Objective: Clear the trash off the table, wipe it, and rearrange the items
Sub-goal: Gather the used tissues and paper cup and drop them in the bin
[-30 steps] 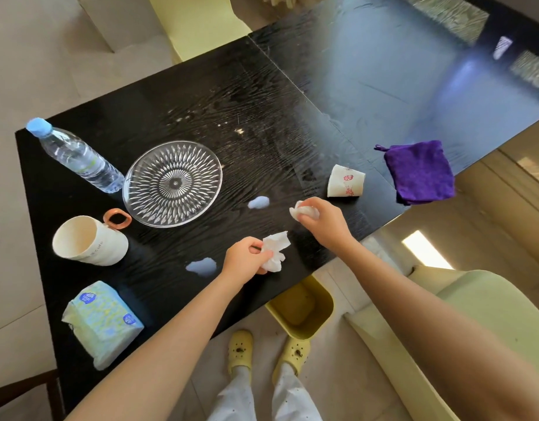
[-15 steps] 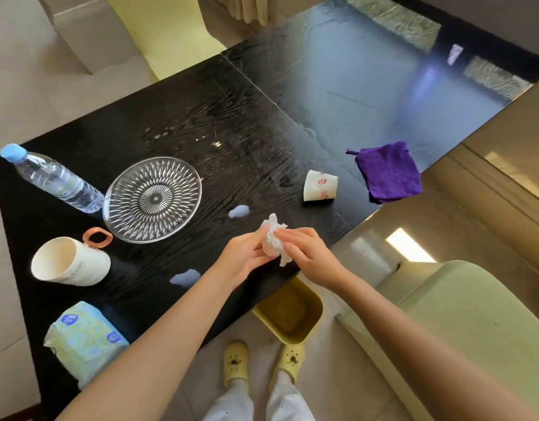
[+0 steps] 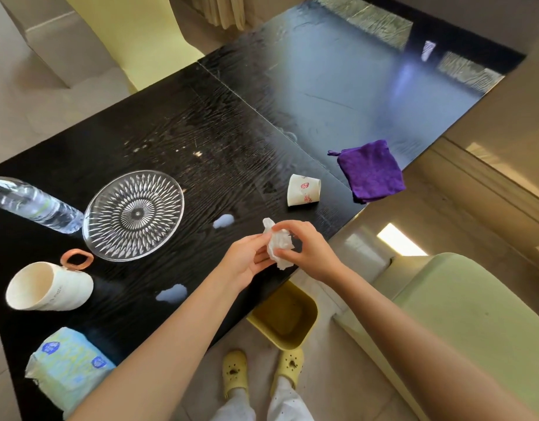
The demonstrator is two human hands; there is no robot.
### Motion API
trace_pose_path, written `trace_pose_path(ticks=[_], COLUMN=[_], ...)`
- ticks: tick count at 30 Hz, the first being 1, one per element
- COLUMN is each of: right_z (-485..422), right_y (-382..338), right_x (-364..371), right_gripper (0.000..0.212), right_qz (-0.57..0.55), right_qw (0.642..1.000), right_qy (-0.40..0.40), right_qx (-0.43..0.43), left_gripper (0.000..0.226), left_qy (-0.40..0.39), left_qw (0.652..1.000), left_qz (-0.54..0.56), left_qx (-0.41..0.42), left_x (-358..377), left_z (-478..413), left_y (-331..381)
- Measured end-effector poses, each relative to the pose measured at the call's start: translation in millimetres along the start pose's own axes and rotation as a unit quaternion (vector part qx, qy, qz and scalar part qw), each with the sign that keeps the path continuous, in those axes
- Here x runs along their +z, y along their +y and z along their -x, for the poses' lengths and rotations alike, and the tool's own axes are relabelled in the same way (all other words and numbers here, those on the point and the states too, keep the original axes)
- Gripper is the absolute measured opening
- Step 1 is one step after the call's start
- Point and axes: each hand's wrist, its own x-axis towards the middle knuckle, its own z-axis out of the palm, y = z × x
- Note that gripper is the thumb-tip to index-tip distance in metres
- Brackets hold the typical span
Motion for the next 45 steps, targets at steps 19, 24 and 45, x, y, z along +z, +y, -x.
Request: trace_pose_path(ticks=[19, 24, 45], right_z=[-116.1, -153.4, -1.3], right_y=[53.5, 63.2, 7.7], right_x=[-79.6, -70.8, -39.8], right_gripper=[0.079, 0.08, 0.024], right_qz=[0.321, 0.348, -0.146], right_qw=[0.944, 0.923, 0.976], right_qy=[-0.026, -0.112, -0.015], right_qx=[0.074, 0.122, 0.16], left_gripper=[0.037, 0.037, 0.031], left_qy=[0.085, 0.105, -0.012], left_qw=[0.988, 0.988, 0.984], left_qz=[-0.113, -0.094, -0.091], left_qx=[0.063, 0.067, 0.151], left_x=[-11.9, -22.1, -1.2], left_z=[-1.5, 3.3, 46.8], left_y=[9.8, 4.0, 16.2])
